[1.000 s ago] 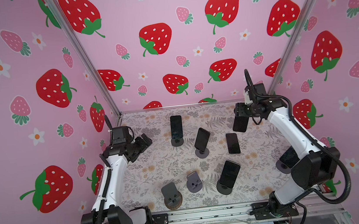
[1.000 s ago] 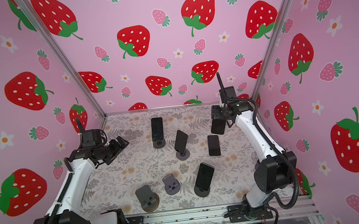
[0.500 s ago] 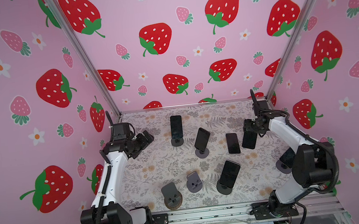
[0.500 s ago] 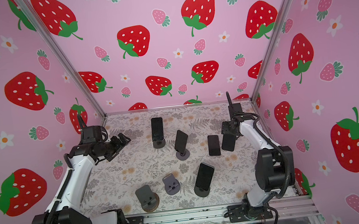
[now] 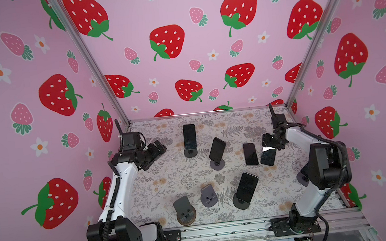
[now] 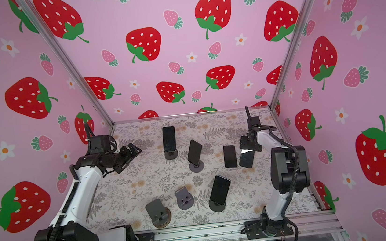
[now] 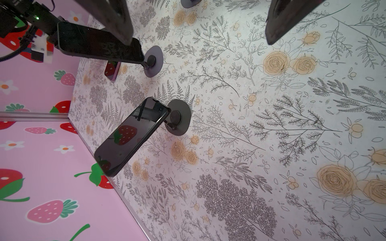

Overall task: Remove the phone from the phone stand
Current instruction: Place the phone to the middle-right of the table.

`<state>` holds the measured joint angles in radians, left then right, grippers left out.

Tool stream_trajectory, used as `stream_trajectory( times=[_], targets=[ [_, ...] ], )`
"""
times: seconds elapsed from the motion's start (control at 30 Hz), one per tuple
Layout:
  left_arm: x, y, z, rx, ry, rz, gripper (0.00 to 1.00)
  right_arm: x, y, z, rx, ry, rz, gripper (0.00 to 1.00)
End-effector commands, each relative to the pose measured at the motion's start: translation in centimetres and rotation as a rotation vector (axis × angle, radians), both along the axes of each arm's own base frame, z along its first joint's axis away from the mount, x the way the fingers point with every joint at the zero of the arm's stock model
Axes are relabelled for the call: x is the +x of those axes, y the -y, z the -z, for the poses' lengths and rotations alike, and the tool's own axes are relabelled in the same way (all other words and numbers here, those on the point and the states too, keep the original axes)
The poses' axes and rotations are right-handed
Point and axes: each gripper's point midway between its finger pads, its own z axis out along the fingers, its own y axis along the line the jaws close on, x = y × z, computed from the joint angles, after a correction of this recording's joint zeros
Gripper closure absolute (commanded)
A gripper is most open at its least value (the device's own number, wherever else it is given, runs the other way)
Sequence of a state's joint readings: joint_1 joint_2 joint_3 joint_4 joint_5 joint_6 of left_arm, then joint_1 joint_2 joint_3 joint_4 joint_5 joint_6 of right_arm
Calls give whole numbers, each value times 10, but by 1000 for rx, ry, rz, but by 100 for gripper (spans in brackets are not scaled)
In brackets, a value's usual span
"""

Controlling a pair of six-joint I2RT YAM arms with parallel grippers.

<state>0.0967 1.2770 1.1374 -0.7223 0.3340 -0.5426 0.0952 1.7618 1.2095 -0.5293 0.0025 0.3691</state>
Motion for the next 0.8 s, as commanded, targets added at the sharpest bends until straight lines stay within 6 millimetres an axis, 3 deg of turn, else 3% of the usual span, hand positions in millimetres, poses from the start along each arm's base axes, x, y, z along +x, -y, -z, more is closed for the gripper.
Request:
stream_trajectory(
  times=[0.0,0.77],
  targets=[
    [-3,4,-2,-11,-12,18,0,-2,6,12,-13,-32,3,38],
    [-6,7,15,-32,-28,14,0,-7,7,41,-17,-88,14,37]
  ],
)
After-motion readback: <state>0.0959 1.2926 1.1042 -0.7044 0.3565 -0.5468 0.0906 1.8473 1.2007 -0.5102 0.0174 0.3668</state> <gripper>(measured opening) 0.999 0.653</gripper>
